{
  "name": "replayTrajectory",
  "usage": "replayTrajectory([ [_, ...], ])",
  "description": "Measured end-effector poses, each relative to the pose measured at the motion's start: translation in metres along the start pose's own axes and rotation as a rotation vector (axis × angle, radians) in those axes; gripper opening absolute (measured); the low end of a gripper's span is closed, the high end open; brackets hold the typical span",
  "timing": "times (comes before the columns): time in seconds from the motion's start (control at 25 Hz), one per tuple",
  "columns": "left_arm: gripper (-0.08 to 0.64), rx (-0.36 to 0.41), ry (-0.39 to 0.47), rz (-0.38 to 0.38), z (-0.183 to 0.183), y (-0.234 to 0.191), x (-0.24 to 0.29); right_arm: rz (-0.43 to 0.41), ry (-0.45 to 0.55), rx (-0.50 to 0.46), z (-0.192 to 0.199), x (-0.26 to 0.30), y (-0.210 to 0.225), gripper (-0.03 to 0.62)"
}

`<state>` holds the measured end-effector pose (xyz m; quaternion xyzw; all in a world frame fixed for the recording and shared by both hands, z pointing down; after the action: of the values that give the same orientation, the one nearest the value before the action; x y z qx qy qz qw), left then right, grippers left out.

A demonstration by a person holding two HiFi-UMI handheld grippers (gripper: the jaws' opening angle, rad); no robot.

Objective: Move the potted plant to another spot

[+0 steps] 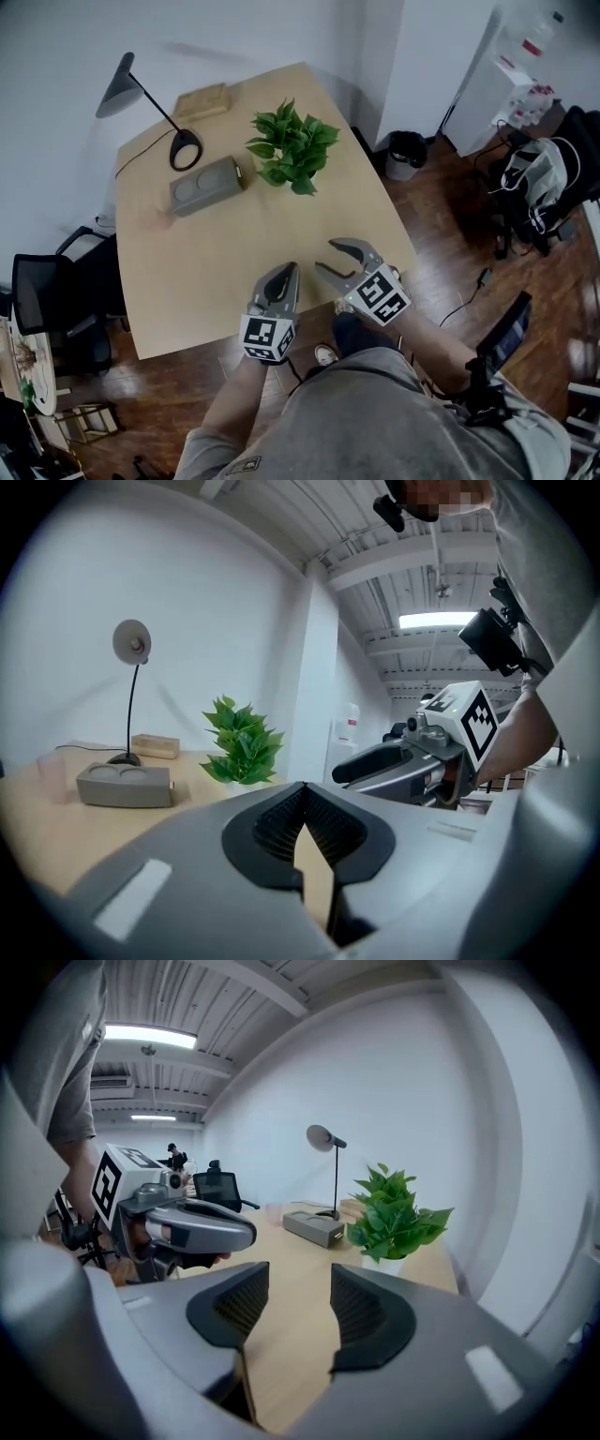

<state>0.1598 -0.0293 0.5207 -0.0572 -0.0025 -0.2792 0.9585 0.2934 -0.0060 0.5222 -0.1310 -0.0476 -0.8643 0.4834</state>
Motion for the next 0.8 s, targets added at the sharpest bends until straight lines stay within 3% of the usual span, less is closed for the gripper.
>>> replayTrajectory([
  [0.32,0.000,-0.009,-0.006,-0.006,0.010,0.053,-0.069,-0.028,-0.002,0.033,0.014,-0.061,-0.087,0.152],
  [0.8,0.000,-0.029,-0.050,-0.044,0.028,0.151,-0.103,-0.047,0.032,0.164,0.034,-0.150,-0.102,0.006],
])
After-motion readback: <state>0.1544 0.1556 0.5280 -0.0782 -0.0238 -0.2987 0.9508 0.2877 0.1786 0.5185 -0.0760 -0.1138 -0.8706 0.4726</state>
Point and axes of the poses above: the fingertips, and each gripper's own axes: x forward along the fingers, y to its right, z out of its underside, the point moved 6 cm from there along -x, backward along the fingers, and after that the axes turned 8 degrees about y, right-handed, at the moved point
